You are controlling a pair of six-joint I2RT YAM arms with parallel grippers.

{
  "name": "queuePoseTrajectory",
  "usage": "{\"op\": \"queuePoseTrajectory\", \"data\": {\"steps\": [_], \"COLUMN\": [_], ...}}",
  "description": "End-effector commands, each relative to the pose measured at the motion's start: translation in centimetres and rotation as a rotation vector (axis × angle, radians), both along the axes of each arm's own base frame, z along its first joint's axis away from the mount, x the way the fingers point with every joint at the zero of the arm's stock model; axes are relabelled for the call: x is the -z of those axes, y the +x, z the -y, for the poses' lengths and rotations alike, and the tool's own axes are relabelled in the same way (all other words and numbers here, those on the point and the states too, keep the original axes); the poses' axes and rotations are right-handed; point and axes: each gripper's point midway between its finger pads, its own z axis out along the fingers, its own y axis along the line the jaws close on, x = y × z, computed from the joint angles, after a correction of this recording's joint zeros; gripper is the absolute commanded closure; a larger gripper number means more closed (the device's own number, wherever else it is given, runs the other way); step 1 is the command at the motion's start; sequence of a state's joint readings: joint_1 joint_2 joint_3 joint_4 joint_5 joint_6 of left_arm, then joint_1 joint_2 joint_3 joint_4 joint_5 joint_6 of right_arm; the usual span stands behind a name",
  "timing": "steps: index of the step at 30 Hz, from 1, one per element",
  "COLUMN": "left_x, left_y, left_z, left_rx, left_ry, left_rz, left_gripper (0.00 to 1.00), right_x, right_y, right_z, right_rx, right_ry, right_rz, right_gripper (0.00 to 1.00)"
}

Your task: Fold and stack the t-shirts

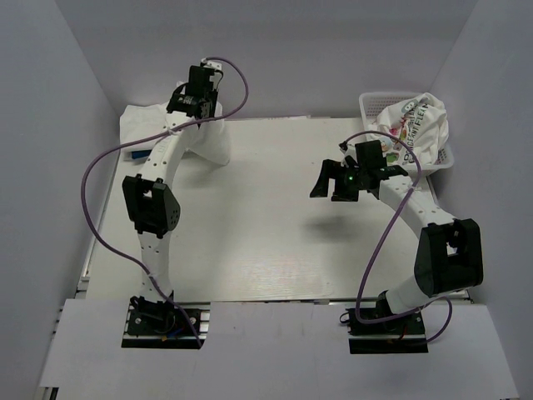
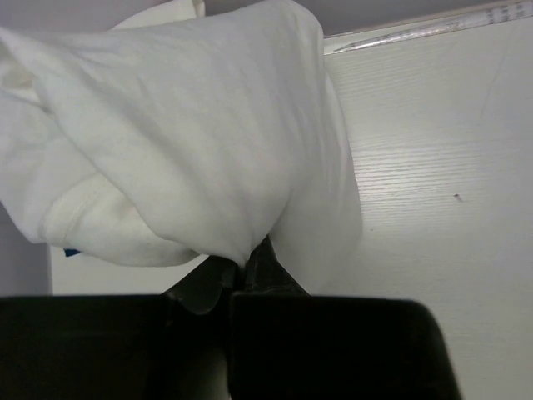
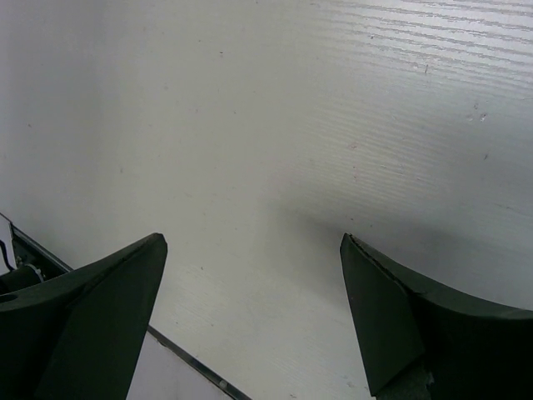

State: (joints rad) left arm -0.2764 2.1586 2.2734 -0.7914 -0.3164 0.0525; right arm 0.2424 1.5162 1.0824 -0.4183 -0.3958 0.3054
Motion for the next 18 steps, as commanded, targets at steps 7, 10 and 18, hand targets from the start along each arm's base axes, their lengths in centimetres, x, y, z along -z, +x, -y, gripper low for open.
{"op": "queuePoseTrajectory", "data": {"steps": [7,10,18], "left_x": [-7.5,-9.5,-12.7], "left_y": [1.9,2.1,3.0], "left_z": [-4.1,-5.0,-7.0], "left_rx": [0.039,0.06,0.103], "left_ry": [0.097,0.097,0.054], "left_rz": [0.198,0.246,0.341], "left_gripper": [1.0,1.0,1.0], "right_x": [-1.1,-1.0,-0.6], "right_y": [0.2,0.6,1.0], "right_z": [-0.3,-0.4,-1.0], "right_rx": [-0.017,-0.008,-0.021], "right_ry": [0.017,0.027,0.034], "right_rz": [0.018,0.007,-0.023], "right_gripper": [0.1,0.1,0.1]}}
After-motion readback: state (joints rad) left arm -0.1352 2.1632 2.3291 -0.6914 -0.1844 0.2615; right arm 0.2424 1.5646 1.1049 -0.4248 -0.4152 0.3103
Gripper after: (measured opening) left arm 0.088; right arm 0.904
